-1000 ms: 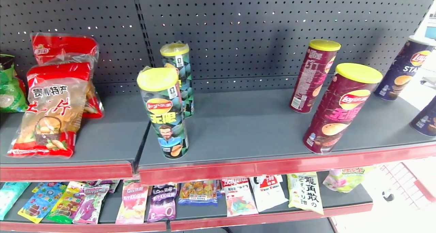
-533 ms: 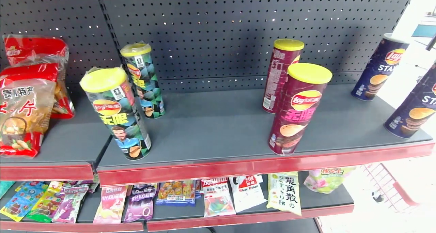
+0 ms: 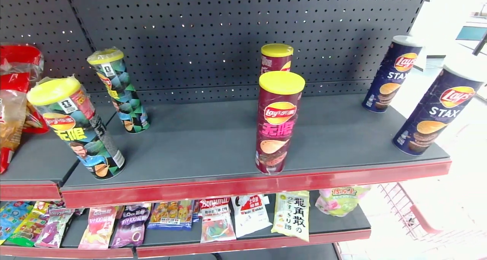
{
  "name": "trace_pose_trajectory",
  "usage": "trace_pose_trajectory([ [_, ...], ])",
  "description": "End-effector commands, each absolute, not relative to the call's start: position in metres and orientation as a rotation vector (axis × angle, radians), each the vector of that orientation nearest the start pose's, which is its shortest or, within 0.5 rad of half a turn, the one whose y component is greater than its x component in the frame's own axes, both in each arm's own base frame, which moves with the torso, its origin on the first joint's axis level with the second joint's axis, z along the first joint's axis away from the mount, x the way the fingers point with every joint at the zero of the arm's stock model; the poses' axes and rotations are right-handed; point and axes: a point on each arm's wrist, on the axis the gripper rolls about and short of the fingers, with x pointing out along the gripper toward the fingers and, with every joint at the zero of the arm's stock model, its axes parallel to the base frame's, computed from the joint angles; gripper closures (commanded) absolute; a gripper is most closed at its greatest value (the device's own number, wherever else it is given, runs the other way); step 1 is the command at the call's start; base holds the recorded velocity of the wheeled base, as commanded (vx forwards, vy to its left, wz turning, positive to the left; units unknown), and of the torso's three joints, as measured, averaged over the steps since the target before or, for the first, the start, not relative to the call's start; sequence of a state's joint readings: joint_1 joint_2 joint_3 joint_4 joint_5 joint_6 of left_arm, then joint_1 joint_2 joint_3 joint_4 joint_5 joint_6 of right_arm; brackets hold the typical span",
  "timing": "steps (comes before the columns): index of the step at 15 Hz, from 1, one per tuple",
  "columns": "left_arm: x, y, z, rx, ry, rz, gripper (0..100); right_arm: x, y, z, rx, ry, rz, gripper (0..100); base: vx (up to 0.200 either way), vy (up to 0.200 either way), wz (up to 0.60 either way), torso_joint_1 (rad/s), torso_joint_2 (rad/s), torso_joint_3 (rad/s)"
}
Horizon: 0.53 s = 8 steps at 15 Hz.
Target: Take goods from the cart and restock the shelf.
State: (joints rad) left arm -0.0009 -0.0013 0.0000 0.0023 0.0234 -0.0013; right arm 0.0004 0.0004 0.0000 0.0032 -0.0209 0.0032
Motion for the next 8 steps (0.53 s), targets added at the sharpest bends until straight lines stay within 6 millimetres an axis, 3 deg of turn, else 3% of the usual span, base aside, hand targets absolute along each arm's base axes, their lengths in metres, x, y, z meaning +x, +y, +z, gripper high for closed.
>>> trace_pose_trajectory([
  [1,-0.0228,0.0006,0.0752,-0.001,0.003,0.023,0,-0.0228,-0.0004,0.0752,0.003,0.003,-0.02,0,0.0,0.0,0.0,0.0,0.0,0.0],
  [5,-0.0228,0.0006,0.0752,-0.001,0.003,0.023,0,-0.0228,-0.0004,0.0752,0.003,0.003,-0.02,0,0.0,0.0,0.0,0.0,0.0,0.0],
  [6,-0.0228,0.0006,0.0752,-0.001,0.003,0.023,0,-0.0228,-0.0004,0.0752,0.003,0.003,-0.02,0,0.2,0.0,0.0,0.002,0.0,0.002],
  [8,-0.0228,0.0006,0.0752,-0.001,0.003,0.023,0,-0.0228,-0.0004,0.0752,0.003,0.003,-0.02,0,0.0,0.0,0.0,0.0,0.0,0.0],
])
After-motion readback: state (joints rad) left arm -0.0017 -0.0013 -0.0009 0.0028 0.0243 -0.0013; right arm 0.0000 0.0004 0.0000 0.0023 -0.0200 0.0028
